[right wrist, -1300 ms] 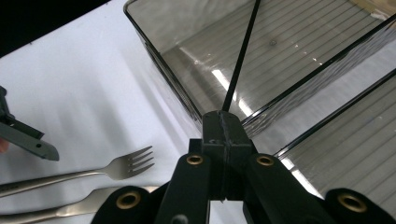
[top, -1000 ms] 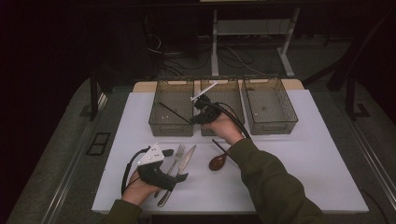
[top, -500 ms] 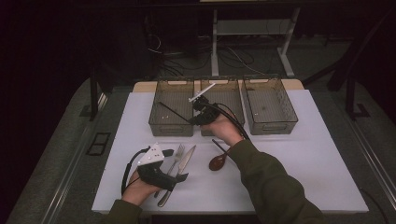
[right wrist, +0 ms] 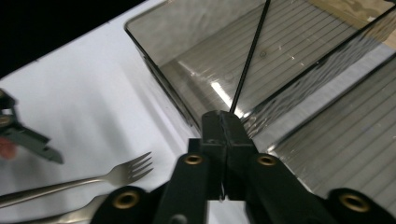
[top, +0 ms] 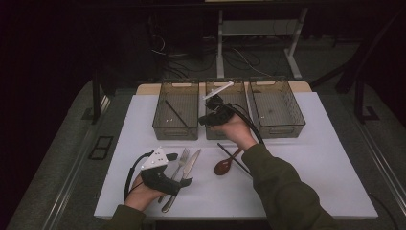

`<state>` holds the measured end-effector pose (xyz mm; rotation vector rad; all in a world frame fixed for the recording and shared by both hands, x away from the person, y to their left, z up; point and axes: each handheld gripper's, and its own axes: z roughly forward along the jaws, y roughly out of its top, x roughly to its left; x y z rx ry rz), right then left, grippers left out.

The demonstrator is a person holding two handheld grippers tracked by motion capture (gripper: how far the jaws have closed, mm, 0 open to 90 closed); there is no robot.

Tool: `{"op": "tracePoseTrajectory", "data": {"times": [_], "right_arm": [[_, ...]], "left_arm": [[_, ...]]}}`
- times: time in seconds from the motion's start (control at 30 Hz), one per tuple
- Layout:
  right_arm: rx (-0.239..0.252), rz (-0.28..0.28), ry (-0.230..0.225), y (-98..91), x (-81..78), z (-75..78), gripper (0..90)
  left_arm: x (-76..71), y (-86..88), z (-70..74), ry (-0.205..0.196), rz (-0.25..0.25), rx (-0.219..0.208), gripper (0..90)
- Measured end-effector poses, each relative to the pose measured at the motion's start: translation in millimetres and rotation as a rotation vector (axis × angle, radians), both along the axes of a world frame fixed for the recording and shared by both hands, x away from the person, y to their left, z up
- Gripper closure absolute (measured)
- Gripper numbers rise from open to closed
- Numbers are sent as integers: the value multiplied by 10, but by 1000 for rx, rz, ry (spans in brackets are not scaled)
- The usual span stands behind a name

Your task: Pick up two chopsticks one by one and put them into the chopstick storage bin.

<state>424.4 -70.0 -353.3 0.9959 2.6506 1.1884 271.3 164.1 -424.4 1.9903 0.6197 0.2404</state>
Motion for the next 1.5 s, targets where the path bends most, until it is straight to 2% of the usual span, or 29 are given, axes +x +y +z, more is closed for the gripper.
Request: {"op": "tracePoseTrajectory", "data": {"times": [0.3, 0.53, 0.73, 0.97, 1.23, 1.5], "right_arm": [[92, 12, -39, -389, -223, 39, 625], [117, 10, -71, -650, -398, 37, 515], [119, 3, -85, -852, -545, 6, 480], [110, 15, -104, -1031, -723, -117, 434], [88, 10, -100, -1191, -919, -259, 413], [76, -14, -64, -1351, -1100, -407, 427]], "left_arm": [[-2, 15, -6, 0, 16, 7, 0], [-8, 36, -10, 5, 23, 8, 0], [-7, 63, -18, 10, 31, -8, 0], [-11, 83, -27, 15, 36, -13, 0], [-24, 79, -23, 3, 35, -19, 0], [-3, 89, -31, 1, 37, -16, 0]]}}
